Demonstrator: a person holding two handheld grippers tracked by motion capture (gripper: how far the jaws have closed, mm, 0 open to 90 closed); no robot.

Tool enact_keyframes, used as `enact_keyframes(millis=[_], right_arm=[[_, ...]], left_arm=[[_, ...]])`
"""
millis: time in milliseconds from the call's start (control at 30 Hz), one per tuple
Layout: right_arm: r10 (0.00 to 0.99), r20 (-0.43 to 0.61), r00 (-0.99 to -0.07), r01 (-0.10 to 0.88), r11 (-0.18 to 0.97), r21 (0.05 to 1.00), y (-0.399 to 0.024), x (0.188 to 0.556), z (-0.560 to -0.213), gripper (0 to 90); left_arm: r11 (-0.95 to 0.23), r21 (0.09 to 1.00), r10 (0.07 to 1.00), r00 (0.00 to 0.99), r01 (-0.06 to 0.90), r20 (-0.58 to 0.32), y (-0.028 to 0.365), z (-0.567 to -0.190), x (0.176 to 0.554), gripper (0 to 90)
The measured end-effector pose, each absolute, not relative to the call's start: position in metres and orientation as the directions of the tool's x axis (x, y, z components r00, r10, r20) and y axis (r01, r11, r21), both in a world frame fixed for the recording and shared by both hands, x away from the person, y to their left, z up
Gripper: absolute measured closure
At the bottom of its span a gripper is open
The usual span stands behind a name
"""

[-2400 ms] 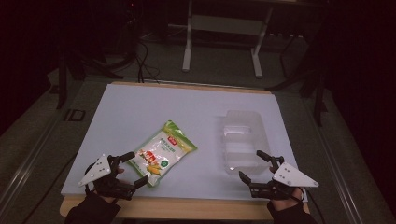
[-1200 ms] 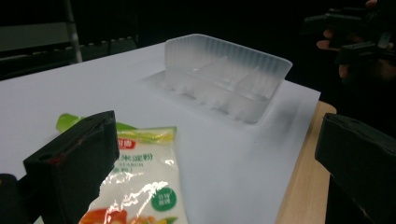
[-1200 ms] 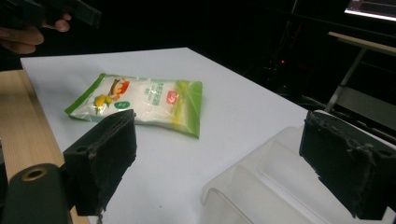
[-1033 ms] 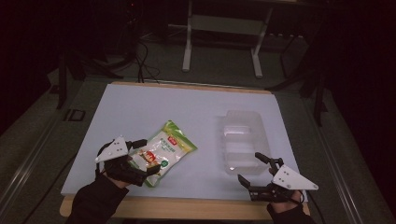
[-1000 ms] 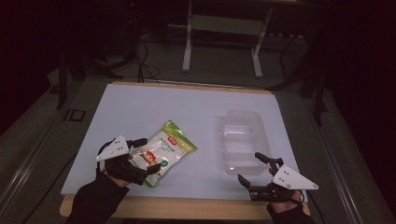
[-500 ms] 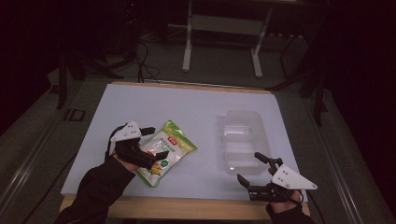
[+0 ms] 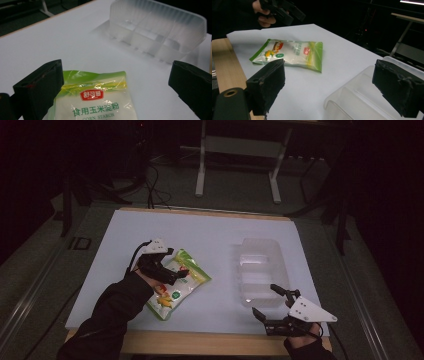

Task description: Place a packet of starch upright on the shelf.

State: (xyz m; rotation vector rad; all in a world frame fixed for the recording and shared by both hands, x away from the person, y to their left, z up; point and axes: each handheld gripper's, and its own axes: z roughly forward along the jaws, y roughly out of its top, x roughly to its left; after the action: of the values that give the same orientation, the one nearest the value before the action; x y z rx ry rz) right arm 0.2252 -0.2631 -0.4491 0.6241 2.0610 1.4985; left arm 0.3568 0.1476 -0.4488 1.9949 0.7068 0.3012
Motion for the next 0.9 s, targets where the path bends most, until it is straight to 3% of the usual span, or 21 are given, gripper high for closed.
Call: enact_keyframes(millis=[267,533,733,833,900], right_arm=[[0.62,-0.101,-0.778,0.094,0.275,0.957,-0.263,0.226,-0.449,11.1],[0.61,-0.102,-0.786,0.096,0.282,0.955,-0.262,0.227,-0.45,11.1],[0.606,-0.095,-0.79,0.103,0.283,0.954,-0.263,0.228,-0.451,11.1],[0.6,-0.095,-0.794,0.106,0.291,0.951,-0.262,0.228,-0.452,11.1],[0.595,-0.097,-0.798,0.105,0.295,0.95,-0.261,0.228,-0.453,11.1]], left_arm=[[-0.394,0.834,0.6,0.795,0.386,-0.085,0.145,-0.457,0.377,2.1],[-0.401,0.817,0.645,0.761,0.415,-0.07,0.146,-0.467,0.402,10.4],[-0.398,0.786,0.663,0.741,0.473,-0.11,0.149,-0.484,0.415,10.4],[-0.414,0.786,0.654,0.75,0.459,-0.093,0.152,-0.492,0.419,20.4],[-0.408,0.783,0.651,0.751,0.469,-0.11,0.154,-0.495,0.422,20.4]])
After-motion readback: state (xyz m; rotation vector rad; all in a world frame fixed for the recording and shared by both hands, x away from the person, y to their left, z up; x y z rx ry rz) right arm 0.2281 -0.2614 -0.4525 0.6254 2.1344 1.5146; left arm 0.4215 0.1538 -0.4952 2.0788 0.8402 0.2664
